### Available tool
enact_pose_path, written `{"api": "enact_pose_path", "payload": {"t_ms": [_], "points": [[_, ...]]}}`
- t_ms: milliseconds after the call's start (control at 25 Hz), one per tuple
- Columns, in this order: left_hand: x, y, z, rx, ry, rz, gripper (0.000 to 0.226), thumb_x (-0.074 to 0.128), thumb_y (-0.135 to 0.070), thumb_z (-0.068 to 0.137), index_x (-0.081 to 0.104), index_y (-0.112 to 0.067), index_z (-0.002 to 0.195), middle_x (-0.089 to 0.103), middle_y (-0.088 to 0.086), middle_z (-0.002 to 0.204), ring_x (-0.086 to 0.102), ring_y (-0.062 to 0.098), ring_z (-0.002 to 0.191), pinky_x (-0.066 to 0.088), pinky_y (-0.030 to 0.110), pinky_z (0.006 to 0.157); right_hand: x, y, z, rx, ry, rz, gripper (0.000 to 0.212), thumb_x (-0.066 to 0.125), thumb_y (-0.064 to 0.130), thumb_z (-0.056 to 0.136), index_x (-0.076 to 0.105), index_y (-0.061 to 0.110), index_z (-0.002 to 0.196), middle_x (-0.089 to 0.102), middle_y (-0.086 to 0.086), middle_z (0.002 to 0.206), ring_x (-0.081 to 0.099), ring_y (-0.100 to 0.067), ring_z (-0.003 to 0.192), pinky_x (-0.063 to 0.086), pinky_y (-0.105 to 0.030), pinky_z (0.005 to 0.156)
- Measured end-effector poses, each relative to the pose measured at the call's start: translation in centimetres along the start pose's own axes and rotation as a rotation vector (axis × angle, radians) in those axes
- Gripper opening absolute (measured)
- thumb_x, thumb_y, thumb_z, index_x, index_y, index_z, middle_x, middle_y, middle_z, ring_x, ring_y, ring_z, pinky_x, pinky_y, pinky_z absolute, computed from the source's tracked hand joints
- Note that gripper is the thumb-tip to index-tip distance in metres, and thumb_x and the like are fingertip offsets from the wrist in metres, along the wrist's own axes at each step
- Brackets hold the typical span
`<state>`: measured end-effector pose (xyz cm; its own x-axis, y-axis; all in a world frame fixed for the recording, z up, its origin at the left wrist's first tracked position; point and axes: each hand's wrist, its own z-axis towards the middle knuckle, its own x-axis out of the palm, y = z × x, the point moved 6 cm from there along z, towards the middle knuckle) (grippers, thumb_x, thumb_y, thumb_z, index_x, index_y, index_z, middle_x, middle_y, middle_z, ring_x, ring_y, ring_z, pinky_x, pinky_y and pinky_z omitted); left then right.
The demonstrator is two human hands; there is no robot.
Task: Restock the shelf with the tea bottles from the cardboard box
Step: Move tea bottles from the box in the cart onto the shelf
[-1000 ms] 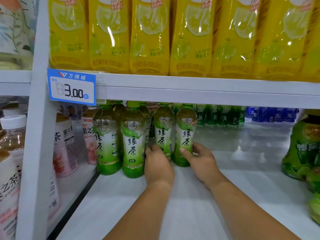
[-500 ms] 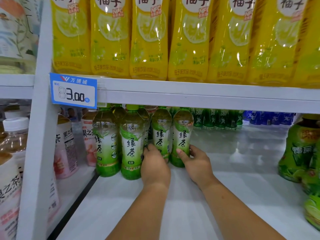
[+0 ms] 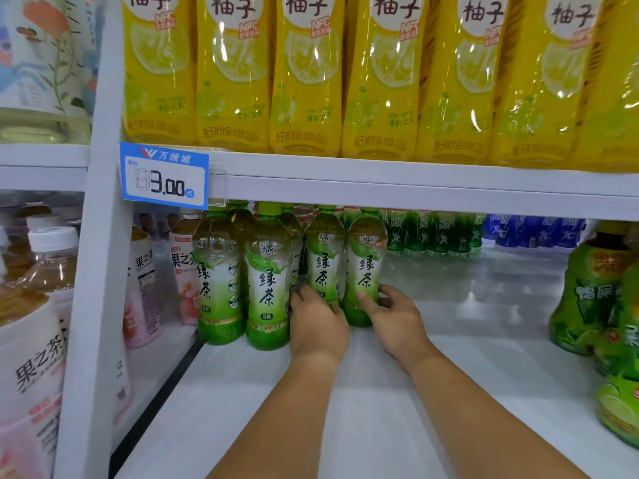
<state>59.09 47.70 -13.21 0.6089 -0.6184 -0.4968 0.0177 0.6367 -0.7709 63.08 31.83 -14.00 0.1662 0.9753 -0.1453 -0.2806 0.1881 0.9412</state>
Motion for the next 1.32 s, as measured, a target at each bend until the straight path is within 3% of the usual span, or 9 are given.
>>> {"api": "enact_pose_path", "payload": {"t_ms": [160,280,520,600,760,920,1040,1200,1320], "points": [[-0.1,0.4,-0.6,-0.086,0.131,-0.150,0.050,0.058,-0.027,0.093,0.046,-0.010,0.138,0.053,0.016,0.130,0.052,0.036,0.121,0.043,0.042,0.104,-0.6,0.2,-1.1,0.094,0.003,-0.143,0.042,0.063,0.045,0.092,0.062,0.016,0.122,0.067,-0.002,0.113,0.062,-0.020,0.103,0.046,-0.029,0.084],[-0.5,0.7,-1.4,-0.148,0.201,-0.188,0.039,0.054,-0.035,0.096,0.056,-0.015,0.129,0.060,0.014,0.124,0.057,0.035,0.114,0.047,0.044,0.100,-1.1,1.7,-3.3,0.110,0.054,-0.140,0.036,0.060,0.041,0.094,0.063,0.017,0.121,0.068,-0.001,0.113,0.061,-0.018,0.101,0.044,-0.028,0.084],[-3.8,-0.9,-4.9,-0.169,0.383,-0.256,0.044,0.050,-0.040,0.100,0.054,-0.016,0.136,0.056,0.007,0.136,0.054,0.024,0.119,0.039,0.029,0.098,-1.7,3.8,-8.0,0.192,0.058,-0.042,0.019,0.056,0.026,0.099,0.061,0.023,0.117,0.067,0.006,0.108,0.060,0.000,0.088,0.042,-0.007,0.070],[-5.3,-1.9,-6.0,-0.201,0.451,-0.234,0.045,0.053,-0.037,0.099,0.054,-0.015,0.138,0.057,0.004,0.138,0.053,0.022,0.125,0.038,0.028,0.100,-2.6,4.4,-9.9,0.291,0.041,-0.025,0.027,0.057,0.025,0.098,0.059,0.022,0.125,0.064,0.004,0.114,0.059,-0.005,0.091,0.040,-0.008,0.074],[-8.8,-4.0,-9.0,-0.246,0.616,-0.168,0.042,0.052,-0.037,0.100,0.057,-0.015,0.136,0.059,0.001,0.134,0.054,0.016,0.118,0.040,0.026,0.098,-5.8,6.8,-14.6,0.444,0.082,-0.057,0.039,0.054,0.029,0.100,0.049,0.020,0.138,0.057,0.006,0.115,0.056,0.001,0.090,0.039,0.001,0.065],[-12.7,-7.2,-13.5,-0.352,0.795,-0.117,0.043,0.049,-0.041,0.102,0.053,-0.020,0.139,0.054,-0.006,0.131,0.049,0.007,0.111,0.031,0.018,0.092,-9.8,10.0,-20.0,0.606,0.058,-0.080,0.039,0.057,0.030,0.098,0.052,0.021,0.136,0.060,-0.005,0.128,0.058,-0.013,0.104,0.045,-0.016,0.083],[-16.3,-10.8,-17.0,-0.355,0.893,-0.113,0.044,0.050,-0.041,0.101,0.053,-0.020,0.140,0.055,-0.002,0.140,0.050,0.007,0.113,0.032,0.019,0.094,-13.3,14.9,-24.5,0.678,0.031,-0.090,0.040,0.057,0.026,0.098,0.051,0.017,0.136,0.060,-0.006,0.128,0.058,-0.012,0.101,0.043,-0.005,0.068],[-20.1,-15.7,-22.1,-0.311,1.083,-0.083,0.046,0.043,-0.049,0.102,0.049,-0.027,0.142,0.050,-0.014,0.134,0.048,0.004,0.114,0.035,0.023,0.092,-18.4,21.3,-31.6,0.725,-0.025,-0.122,0.050,0.055,0.031,0.099,0.044,0.017,0.146,0.056,0.000,0.136,0.054,-0.010,0.118,0.041,-0.021,0.092],[-21.5,-18.4,-27.0,-0.360,1.224,-0.137,0.051,0.045,-0.059,0.095,0.053,-0.032,0.137,0.054,-0.015,0.132,0.054,0.006,0.118,0.044,0.031,0.096,-22.5,24.2,-37.8,0.798,-0.199,-0.088,0.054,0.053,0.034,0.100,0.037,0.020,0.150,0.053,0.002,0.139,0.052,-0.011,0.122,0.043,-0.033,0.102]]}}
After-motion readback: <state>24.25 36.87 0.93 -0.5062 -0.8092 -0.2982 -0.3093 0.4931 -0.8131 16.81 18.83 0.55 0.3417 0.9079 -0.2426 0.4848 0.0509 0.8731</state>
